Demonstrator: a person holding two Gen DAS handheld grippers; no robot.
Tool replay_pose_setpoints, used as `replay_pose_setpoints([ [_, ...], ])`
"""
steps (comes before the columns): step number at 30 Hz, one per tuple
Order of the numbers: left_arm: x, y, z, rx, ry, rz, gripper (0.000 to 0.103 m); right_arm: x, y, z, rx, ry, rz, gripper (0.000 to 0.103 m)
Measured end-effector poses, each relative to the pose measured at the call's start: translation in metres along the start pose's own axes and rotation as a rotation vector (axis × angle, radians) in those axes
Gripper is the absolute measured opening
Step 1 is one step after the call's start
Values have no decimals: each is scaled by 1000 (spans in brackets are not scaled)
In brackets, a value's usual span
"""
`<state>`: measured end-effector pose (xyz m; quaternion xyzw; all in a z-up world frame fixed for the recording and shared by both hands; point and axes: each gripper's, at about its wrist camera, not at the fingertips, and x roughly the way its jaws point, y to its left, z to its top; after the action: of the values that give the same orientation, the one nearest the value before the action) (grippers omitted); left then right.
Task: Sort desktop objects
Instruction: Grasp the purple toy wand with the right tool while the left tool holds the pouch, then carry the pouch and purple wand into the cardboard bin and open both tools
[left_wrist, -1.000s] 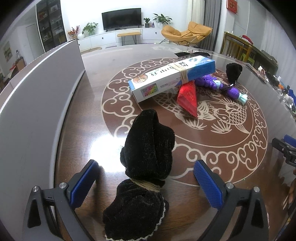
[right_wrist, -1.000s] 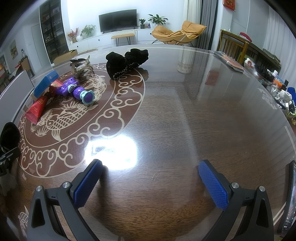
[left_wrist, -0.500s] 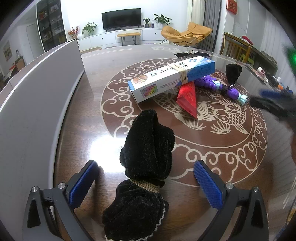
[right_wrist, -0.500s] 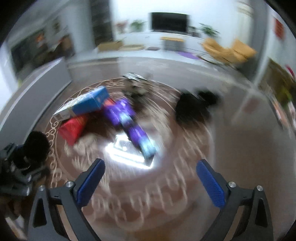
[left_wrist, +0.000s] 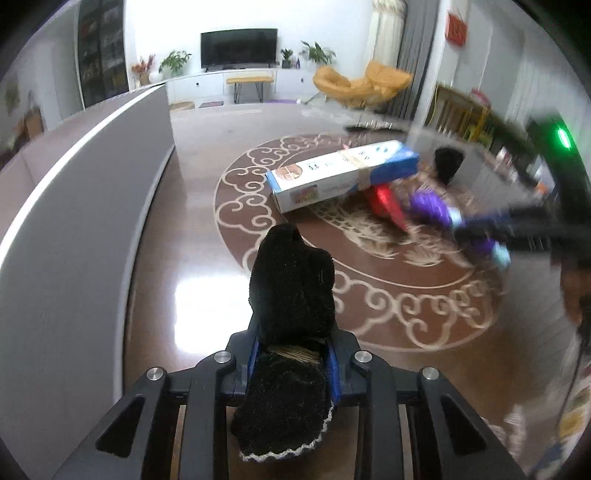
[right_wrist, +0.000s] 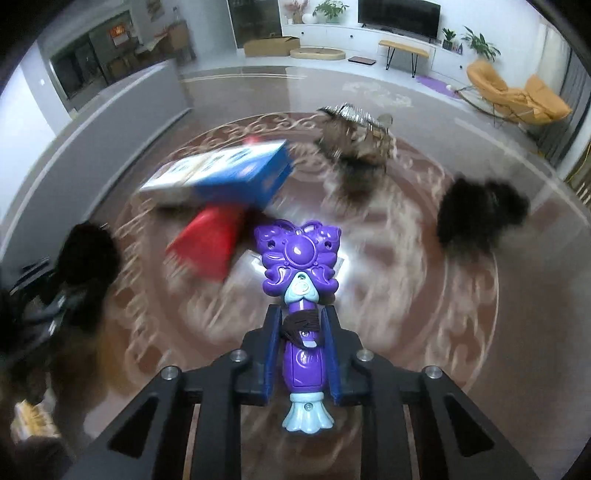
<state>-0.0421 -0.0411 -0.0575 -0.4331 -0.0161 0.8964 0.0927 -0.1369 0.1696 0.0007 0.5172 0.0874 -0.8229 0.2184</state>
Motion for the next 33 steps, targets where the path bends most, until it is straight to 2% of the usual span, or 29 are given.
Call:
replay_pose_setpoints([
  [5, -48, -15, -14, 11, -87, -64, 28, -49, 12, -45, 77, -19, 63, 23],
  [8, -78, -18, -9, -16, -125, -116, 28, -71, 28, -54, 74, -41, 82, 22],
  [12, -120, 7, -2, -85, -164, -149, 28, -97, 63, -42, 39, -105, 118, 22],
  [14, -141, 30, 1, -128, -183, -142, 28, -106, 85, -21, 12, -147, 144, 22],
  [17, -170, 78, 4, -188, -204, -75, 28, -114, 133, 12, -23, -220, 214, 22],
  [20, -187, 132, 5, -231, -203, 48, 28, -109, 190, 43, -49, -268, 292, 22],
  [21, -188, 152, 4, -248, -188, 102, 28, -101, 215, 54, -57, -274, 327, 22],
  [23, -186, 187, 0, -288, -154, 162, 28, -86, 255, 69, -74, -268, 375, 22],
  [25, -175, 222, -7, -336, -88, 222, 28, -63, 294, 80, -98, -243, 400, 22],
  [27, -161, 243, -15, -363, -12, 250, 29, -31, 335, 86, -130, -203, 400, 22],
  [29, -140, 260, -25, -391, 116, 309, 34, -4, 360, 84, -155, -141, 409, 24],
  [30, -134, 265, -30, -399, 158, 332, 48, 11, 372, 81, -168, -92, 392, 25],
  [31, -129, 268, -34, -407, 189, 351, 57, 18, 380, 78, -178, -60, 375, 35],
  [32, -132, 268, -35, -420, 181, 353, 62, 27, 388, 74, -193, -28, 359, 49],
  [33, -137, 267, -35, -425, 161, 349, 81, 26, 394, 70, -225, -37, 349, 54],
])
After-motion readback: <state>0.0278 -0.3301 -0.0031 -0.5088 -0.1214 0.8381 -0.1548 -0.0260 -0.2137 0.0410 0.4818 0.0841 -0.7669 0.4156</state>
